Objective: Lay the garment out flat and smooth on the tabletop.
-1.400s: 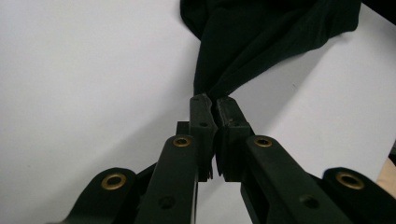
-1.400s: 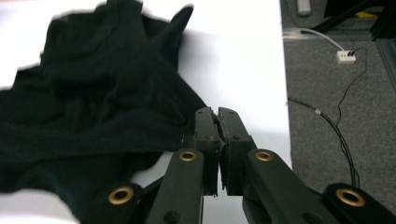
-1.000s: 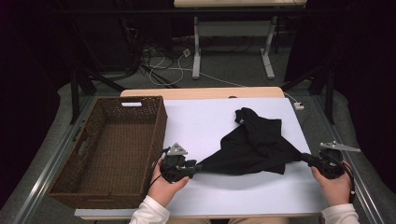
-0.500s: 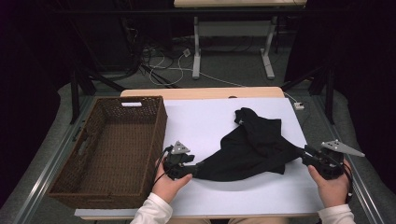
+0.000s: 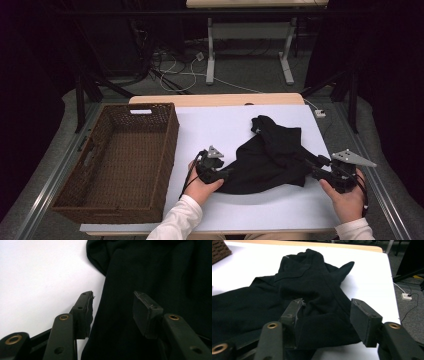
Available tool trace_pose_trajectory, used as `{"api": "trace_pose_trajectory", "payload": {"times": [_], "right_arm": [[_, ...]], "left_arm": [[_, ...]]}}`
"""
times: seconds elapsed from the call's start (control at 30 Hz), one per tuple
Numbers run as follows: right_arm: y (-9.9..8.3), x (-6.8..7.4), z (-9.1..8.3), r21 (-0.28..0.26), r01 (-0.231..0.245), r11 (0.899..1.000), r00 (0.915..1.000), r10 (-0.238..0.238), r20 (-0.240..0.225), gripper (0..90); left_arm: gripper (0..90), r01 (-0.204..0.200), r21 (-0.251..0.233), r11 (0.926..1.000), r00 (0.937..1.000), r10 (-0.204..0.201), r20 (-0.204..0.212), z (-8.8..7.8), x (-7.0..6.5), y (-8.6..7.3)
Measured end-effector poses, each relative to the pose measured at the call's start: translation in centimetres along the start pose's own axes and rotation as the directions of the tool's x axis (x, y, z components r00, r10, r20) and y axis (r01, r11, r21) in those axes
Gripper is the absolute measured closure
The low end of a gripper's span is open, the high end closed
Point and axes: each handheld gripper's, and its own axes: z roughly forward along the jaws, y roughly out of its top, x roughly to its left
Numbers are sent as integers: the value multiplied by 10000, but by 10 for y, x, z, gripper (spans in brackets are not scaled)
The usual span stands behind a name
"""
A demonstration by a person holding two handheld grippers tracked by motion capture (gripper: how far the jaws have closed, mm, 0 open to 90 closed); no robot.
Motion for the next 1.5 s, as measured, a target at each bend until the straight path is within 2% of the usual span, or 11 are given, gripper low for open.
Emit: {"api": "trace_pose_trajectory", "payload": {"times": [0.1,0.17,0.23,0.37,0.43,0.6,0.8,1.07,1.3,1.37,1.5], "right_arm": [[-1,1,3,-121,256,9996,9997,-257,-39,388],[-1,2,6,82,436,9990,9988,-434,-221,346],[-2,4,9,200,335,9992,9990,-329,-295,330],[-2,4,11,30,494,9988,9974,-492,-518,313],[-2,7,12,-69,594,9982,9974,-596,-413,280],[-2,9,15,-23,616,9981,9971,-616,-448,279],[-3,13,17,68,628,9980,9966,-623,-541,277],[-3,13,17,64,648,9979,9965,-643,-539,277],[-3,14,16,30,646,9979,9966,-644,-513,277],[-2,14,16,-55,702,9975,9964,-703,-471,278],[-2,16,16,-1,743,9972,9958,-742,-536,277]], "left_arm": [[511,28,12,10000,10000,-29,66,6,-2,1],[521,-6,178,9998,10000,5,77,13,-3,2],[535,-37,187,9998,10000,36,27,14,-3,2],[578,-55,375,9993,10000,57,-49,16,-2,2],[642,-92,362,9993,9999,95,-84,17,-2,3],[716,-207,505,9985,9998,210,-45,15,-1,4],[851,-223,517,9984,9997,221,38,13,-3,5],[871,-454,699,9965,9989,443,167,0,-4,7],[875,-479,282,9985,9985,471,266,-24,-8,3],[874,-538,370,9979,9982,528,271,-28,-8,1],[875,-328,277,9991,9987,316,396,-42,-6,-8]]}}
